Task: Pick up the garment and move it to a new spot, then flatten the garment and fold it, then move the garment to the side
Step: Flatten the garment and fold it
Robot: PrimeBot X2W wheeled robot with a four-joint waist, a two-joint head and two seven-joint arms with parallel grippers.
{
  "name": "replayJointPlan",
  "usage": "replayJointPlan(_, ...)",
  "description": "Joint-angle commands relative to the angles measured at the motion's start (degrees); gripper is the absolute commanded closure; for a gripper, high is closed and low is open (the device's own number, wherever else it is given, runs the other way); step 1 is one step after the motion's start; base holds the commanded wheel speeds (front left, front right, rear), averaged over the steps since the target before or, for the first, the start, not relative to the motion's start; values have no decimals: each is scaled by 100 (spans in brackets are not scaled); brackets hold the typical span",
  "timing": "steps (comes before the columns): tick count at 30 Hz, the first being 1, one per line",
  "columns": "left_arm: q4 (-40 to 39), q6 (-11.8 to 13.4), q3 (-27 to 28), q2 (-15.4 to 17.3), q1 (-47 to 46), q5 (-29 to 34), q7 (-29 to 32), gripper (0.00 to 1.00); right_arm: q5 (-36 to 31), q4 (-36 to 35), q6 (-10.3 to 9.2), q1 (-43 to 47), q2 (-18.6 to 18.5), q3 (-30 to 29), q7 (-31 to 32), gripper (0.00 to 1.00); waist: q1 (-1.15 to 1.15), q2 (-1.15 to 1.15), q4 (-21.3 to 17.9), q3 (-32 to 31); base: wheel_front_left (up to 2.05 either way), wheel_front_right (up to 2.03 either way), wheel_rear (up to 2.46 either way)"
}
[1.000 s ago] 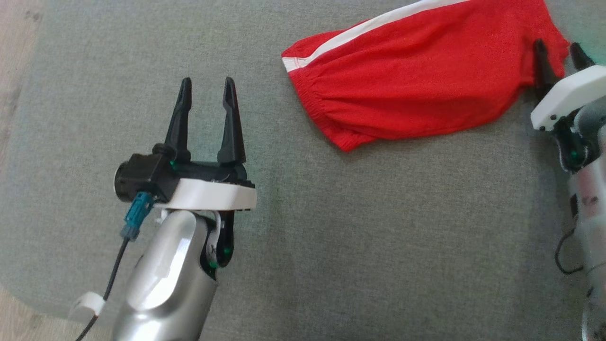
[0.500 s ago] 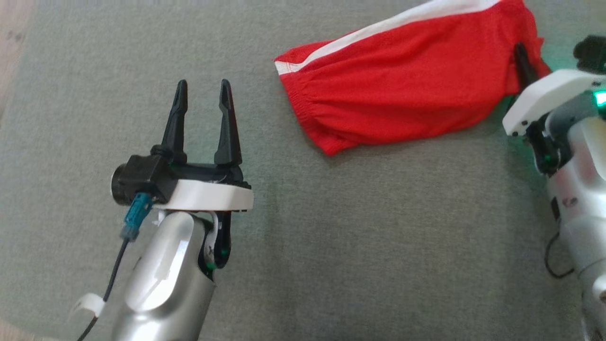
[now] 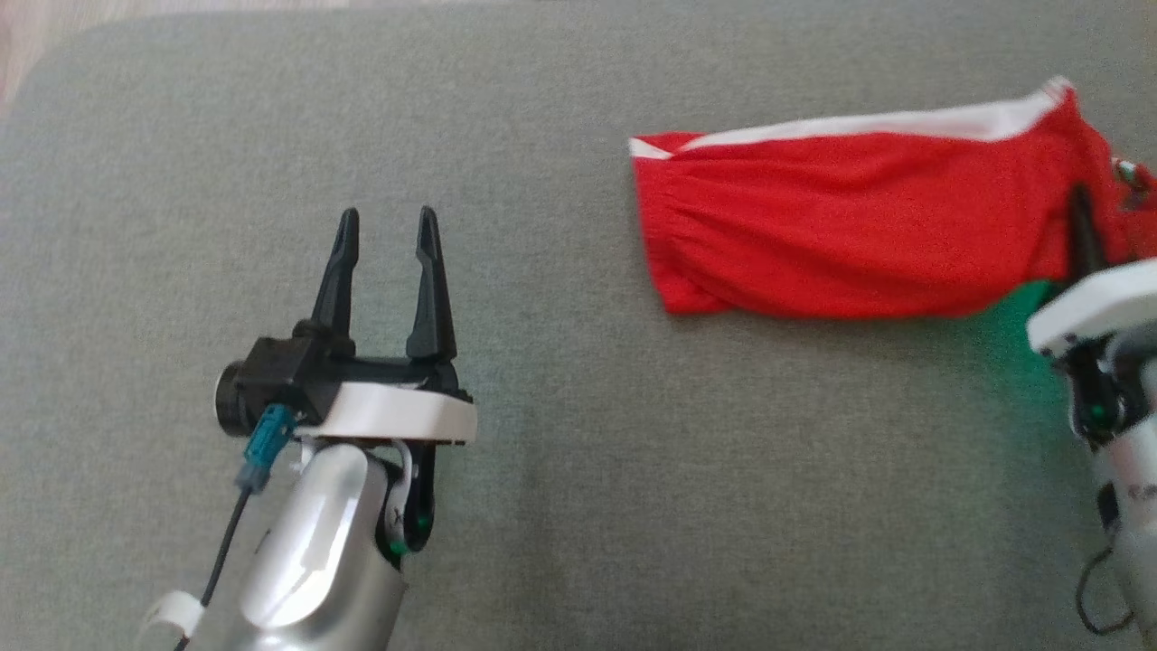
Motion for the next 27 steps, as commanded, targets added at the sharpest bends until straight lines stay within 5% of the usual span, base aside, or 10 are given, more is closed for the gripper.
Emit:
replayJointPlan(1, -147, -15, 186, 63, -13, 53, -29, 0, 12, -190, -4, 40, -108, -34, -109, 100, 1, 0, -81, -98, 0, 0, 0)
replayJointPlan(14, -82, -60, 155, 63, 94, 57, -29, 0, -503, -239, -4, 90, 226, -834, -322, 100, 1, 0, 85, -223, 0, 0, 0)
replayJointPlan(27, 28, -106, 195, 63, 266, 118, -29, 0, -650, -1166, -4, 80, 1289, 39, -225, 100, 1, 0, 265, -642, 0, 0, 0)
